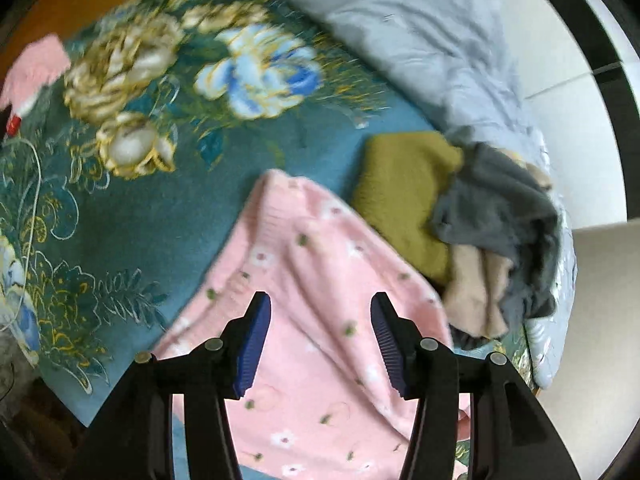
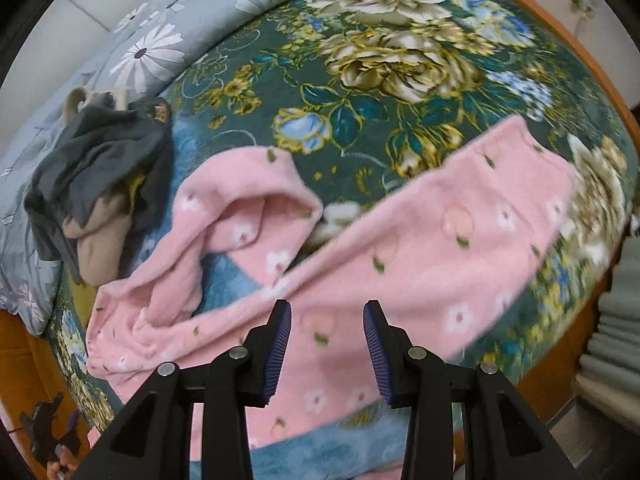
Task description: Fold clothes
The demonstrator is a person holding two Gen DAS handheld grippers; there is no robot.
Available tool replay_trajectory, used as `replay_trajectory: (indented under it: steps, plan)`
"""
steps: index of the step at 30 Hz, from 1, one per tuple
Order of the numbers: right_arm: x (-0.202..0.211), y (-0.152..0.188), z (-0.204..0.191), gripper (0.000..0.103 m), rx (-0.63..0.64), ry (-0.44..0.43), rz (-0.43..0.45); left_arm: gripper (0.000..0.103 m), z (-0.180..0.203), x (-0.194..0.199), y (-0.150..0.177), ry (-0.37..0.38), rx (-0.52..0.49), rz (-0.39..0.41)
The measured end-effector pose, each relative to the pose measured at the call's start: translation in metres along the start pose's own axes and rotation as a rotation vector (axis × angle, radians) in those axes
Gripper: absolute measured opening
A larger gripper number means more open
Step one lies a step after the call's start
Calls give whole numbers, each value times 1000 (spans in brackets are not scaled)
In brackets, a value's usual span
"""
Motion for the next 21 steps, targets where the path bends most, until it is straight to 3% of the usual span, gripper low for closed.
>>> replay_trajectory:
  steps: [6, 14, 17, 21]
  plan:
    - [-60, -51, -4, 41, 151, -84, -98, 54, 53, 43, 63, -10, -16, 56]
    - [-138, -66, -22, 38, 324, -106, -235, 54, 80, 60, 143, -78, 29, 17]
    - [-143, -70, -31, 9, 347, -155, -248, 54, 80, 68, 156, -121, 17, 22]
    - [-129, -82, -36, 4, 334, -270, -252, 54, 77, 71, 160, -137, 49, 33]
Point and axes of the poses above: each gripper's, at about its wrist camera, not at the fingertips, and x roughly against the way its jaws point, z to its right, y to its underside, the point moved 7 cm from there along -x, roughly the way its jaws point, and after that the axes turned 4 degrees about z, right-handed, at the moved point
